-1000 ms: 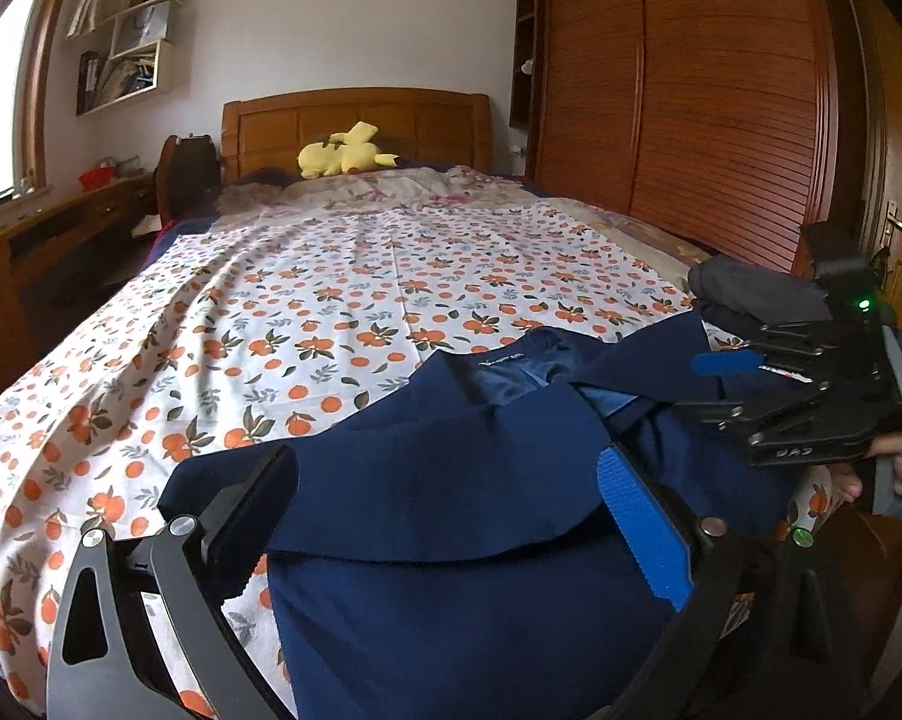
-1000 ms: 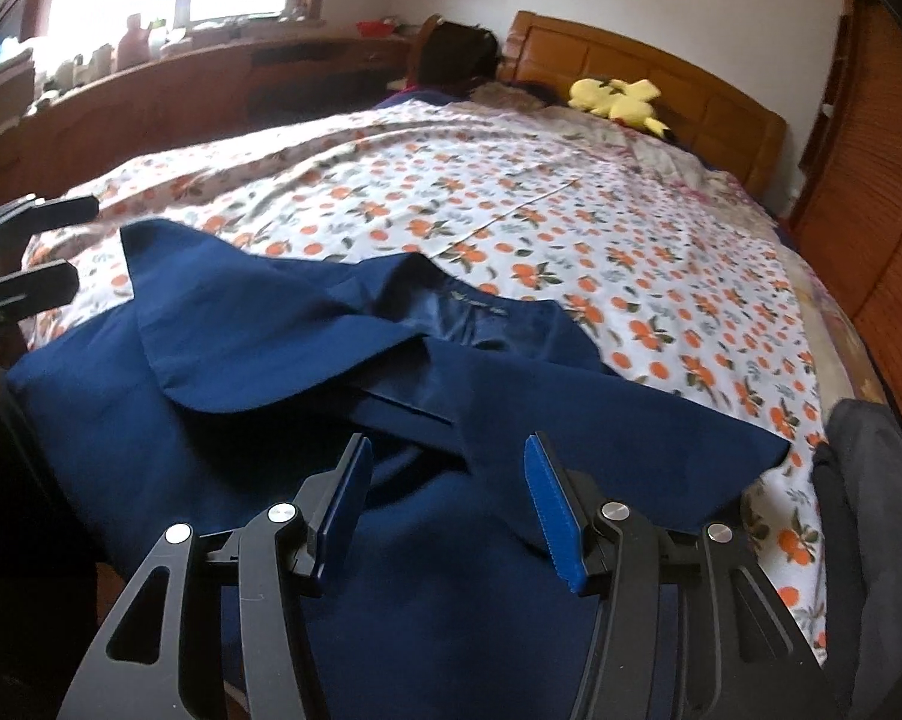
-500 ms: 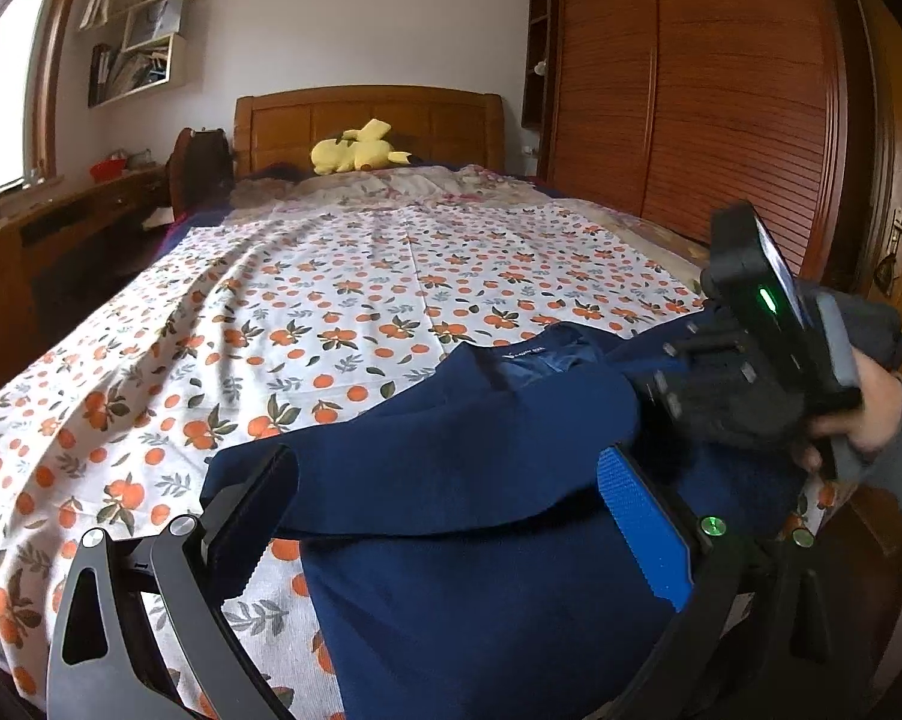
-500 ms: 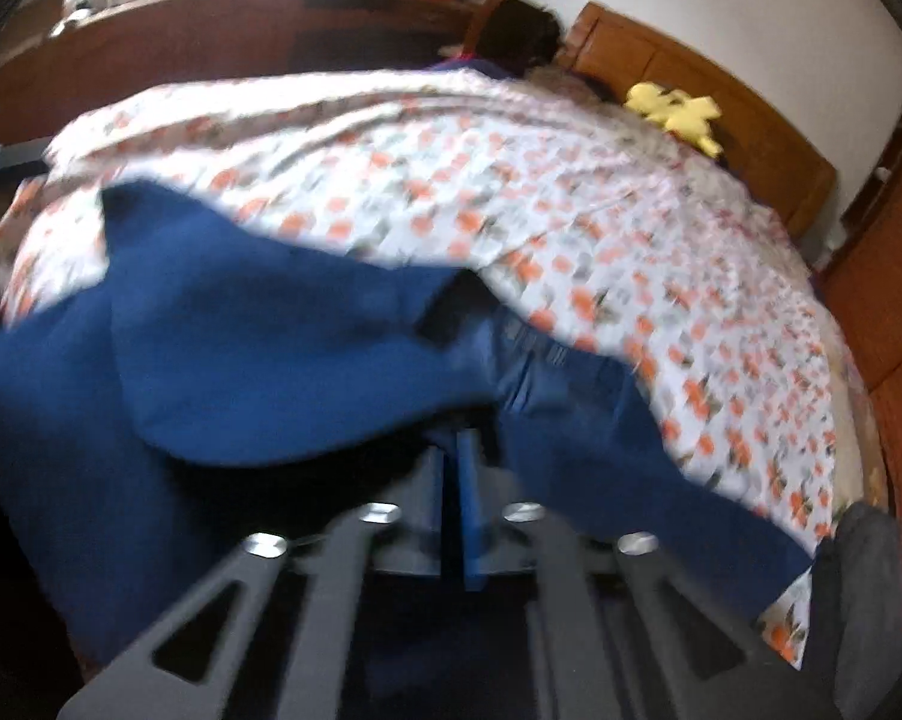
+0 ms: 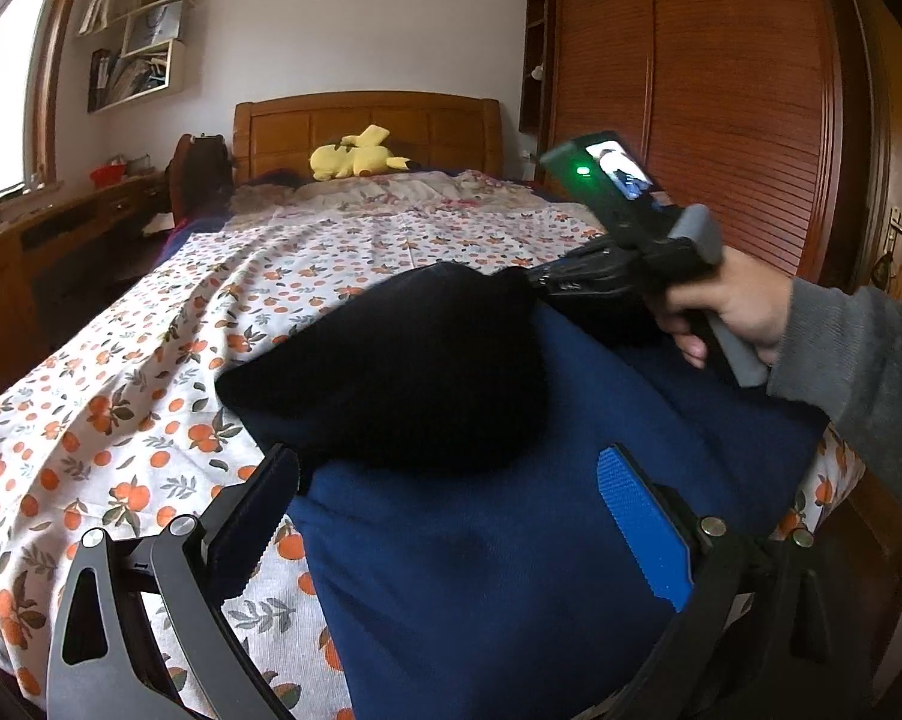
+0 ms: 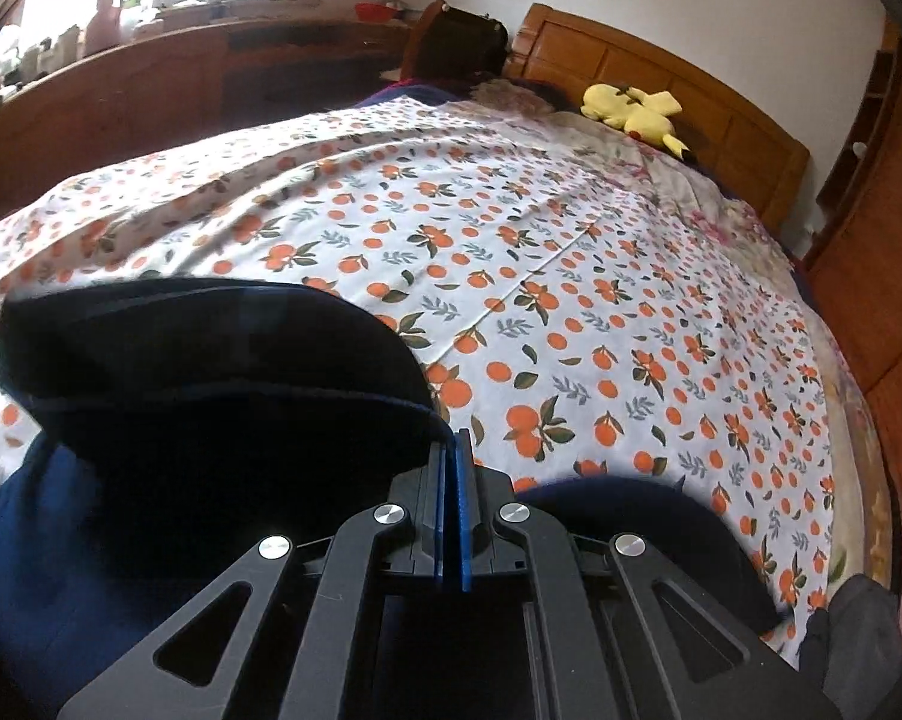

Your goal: Fold large clothes

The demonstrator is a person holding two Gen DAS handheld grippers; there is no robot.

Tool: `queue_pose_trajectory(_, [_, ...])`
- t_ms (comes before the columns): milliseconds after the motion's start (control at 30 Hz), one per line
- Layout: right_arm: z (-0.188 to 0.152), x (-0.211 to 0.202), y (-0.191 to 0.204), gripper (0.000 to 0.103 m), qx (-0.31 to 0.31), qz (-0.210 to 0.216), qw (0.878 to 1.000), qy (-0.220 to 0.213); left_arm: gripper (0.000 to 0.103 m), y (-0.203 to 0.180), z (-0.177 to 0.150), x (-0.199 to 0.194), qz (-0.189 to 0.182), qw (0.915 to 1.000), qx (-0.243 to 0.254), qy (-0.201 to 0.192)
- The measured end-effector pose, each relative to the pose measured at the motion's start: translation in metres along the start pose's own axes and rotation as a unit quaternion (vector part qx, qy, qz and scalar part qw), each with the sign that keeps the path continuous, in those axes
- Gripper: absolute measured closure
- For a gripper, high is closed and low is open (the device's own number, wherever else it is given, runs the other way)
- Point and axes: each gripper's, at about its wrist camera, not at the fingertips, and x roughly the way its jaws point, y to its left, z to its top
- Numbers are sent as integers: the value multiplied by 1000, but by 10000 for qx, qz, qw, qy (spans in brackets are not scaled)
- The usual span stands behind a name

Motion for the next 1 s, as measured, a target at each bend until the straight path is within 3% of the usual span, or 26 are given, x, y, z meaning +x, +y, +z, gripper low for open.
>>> queue_pose_trajectory(133, [4, 6, 3, 97, 5, -201, 9998, 7, 3, 1, -2, 3, 14, 10000, 8, 34])
queue_pose_trajectory(167, [4, 5, 2, 85, 31, -234, 9997, -35, 3, 1, -2, 3, 15, 10000, 7, 35])
queue_pose_trajectory(233, [5, -1, -1, 72, 88, -250, 9995, -162, 3, 2, -3, 4, 26, 10000, 3, 52])
queue_pose_trajectory(433, [-5, -22, -27, 71, 220, -263, 9991, -252, 3, 0, -3, 5, 17, 10000, 11, 64])
queue_pose_trajectory(633, [-35, -25, -78, 71, 627, -569, 9964, -28, 3, -4, -3, 6, -13, 10000, 51, 57])
queue_pose_trajectory(767, [-62, -14, -119, 71, 999, -827, 9911, 295, 3, -6, -4, 7, -22, 9999, 79, 72])
queue_pose_trajectory(1000, [-112, 18, -174, 68, 1872, -903, 9724, 1059, 3, -9, -4, 11, -29, 9999, 111, 109])
